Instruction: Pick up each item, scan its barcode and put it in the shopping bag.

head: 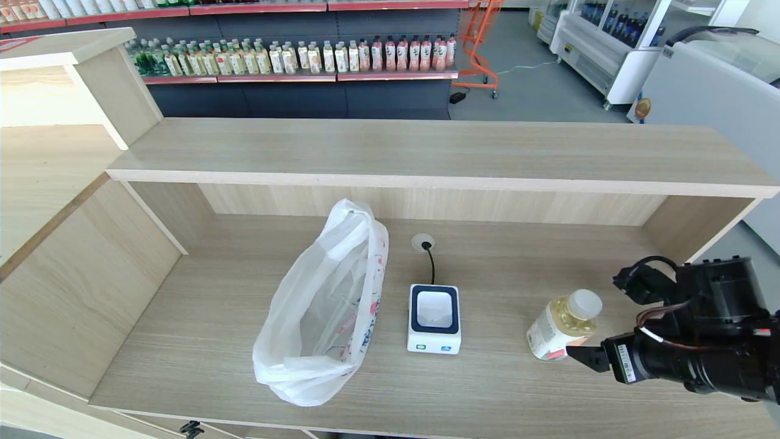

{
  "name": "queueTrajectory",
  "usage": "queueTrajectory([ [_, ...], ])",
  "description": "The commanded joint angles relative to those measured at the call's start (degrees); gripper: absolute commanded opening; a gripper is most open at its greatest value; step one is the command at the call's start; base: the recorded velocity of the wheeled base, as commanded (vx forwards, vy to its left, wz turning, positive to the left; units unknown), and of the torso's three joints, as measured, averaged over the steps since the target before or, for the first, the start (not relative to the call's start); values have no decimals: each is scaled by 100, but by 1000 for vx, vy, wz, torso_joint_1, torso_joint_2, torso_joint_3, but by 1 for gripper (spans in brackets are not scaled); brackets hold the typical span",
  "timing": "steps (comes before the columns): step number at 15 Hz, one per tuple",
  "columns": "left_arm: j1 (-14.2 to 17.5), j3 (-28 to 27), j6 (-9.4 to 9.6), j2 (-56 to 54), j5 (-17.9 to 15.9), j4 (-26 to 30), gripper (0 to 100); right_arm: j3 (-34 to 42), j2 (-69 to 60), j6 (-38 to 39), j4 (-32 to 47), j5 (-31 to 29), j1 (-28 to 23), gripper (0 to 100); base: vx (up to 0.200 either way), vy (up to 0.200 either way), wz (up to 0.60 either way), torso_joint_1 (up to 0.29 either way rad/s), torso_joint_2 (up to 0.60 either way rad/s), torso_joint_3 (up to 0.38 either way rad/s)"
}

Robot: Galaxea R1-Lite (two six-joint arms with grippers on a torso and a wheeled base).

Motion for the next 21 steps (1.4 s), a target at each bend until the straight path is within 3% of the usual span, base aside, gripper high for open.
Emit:
queueTrajectory([
  [1, 0, 0, 0, -2, 3, 1, 100, 535, 665, 67, -1018, -37, 382, 100, 0, 0, 0, 0, 0, 0],
  [6, 0, 0, 0, -2, 3, 1, 100, 649, 1544, 58, -2618, -722, 549, 100, 0, 0, 0, 0, 0, 0],
  [13, 0, 0, 0, -2, 3, 1, 100, 614, 2608, 5, -4323, -1030, 927, 100, 0, 0, 0, 0, 0, 0],
  [15, 0, 0, 0, -2, 3, 1, 100, 605, 2933, -338, -5096, -1162, 935, 100, 0, 0, 0, 0, 0, 0],
  [21, 0, 0, 0, -2, 3, 1, 100, 438, 3082, -364, -5307, -1162, 918, 100, 0, 0, 0, 0, 0, 0],
])
